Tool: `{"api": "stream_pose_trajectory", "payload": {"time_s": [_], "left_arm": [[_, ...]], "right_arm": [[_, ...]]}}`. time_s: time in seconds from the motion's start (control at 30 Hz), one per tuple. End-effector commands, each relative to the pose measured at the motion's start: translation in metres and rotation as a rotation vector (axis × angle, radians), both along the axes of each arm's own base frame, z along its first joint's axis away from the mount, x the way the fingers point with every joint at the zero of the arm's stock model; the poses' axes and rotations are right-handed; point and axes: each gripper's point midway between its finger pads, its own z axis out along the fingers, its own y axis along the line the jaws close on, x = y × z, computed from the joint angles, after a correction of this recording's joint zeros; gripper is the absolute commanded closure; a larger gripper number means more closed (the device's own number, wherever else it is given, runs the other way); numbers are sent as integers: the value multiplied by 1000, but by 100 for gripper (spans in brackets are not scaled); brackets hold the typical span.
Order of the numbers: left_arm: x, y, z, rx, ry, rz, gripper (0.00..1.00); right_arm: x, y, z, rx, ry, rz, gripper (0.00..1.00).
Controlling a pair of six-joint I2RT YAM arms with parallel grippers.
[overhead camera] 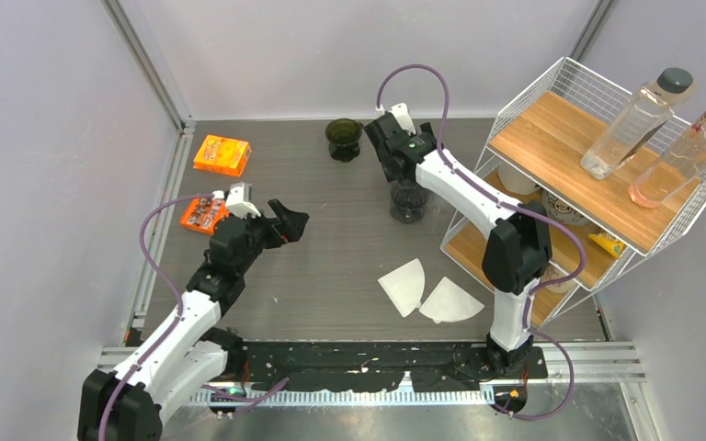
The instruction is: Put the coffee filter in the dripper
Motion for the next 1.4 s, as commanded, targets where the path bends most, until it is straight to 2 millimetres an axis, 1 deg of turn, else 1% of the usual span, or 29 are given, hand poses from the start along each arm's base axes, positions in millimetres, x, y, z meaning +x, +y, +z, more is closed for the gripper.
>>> {"api": "stream_pose_trajectory", "payload": {"time_s": [0.0,0.03,0.13,0.17,0.27,0.4,0.53,0.63,0.8,0.9,1.07,1.27,1.33,1.37], "left_arm": [[4,1,10,9,-38,12,1],[4,1,9,10,-36,12,1],[4,1,7,15,-27,12,1],[4,1,7,18,-23,11,1],[7,6,5,28,-19,39,1],[7,7,4,35,-12,44,1],[7,8,5,36,-9,52,1],[7,10,5,41,-10,59,1],[5,16,5,64,-9,79,1],[4,21,5,78,-15,101,1],[3,24,6,85,-20,112,1],[4,24,5,87,-16,113,1],[4,24,5,89,-15,112,1],[4,24,5,89,-15,111,1]], "right_arm": [[16,-23,20,-52,-64,-126,13],[17,-29,19,-60,-59,-141,17],[23,-35,12,-58,-52,-174,24],[24,-36,10,-56,-48,-179,28],[27,-43,-1,-43,-27,-208,32],[29,-49,-15,-19,8,-239,37],[30,-50,-28,2,38,-251,44],[31,-52,-36,24,49,-277,46],[32,-56,-49,68,79,-306,54],[35,-57,-53,95,90,-307,58],[36,-62,-58,95,102,-316,64],[35,-67,-58,85,103,-323,76],[36,-67,-57,76,101,-317,83],[36,-68,-55,71,98,-314,85]]}}
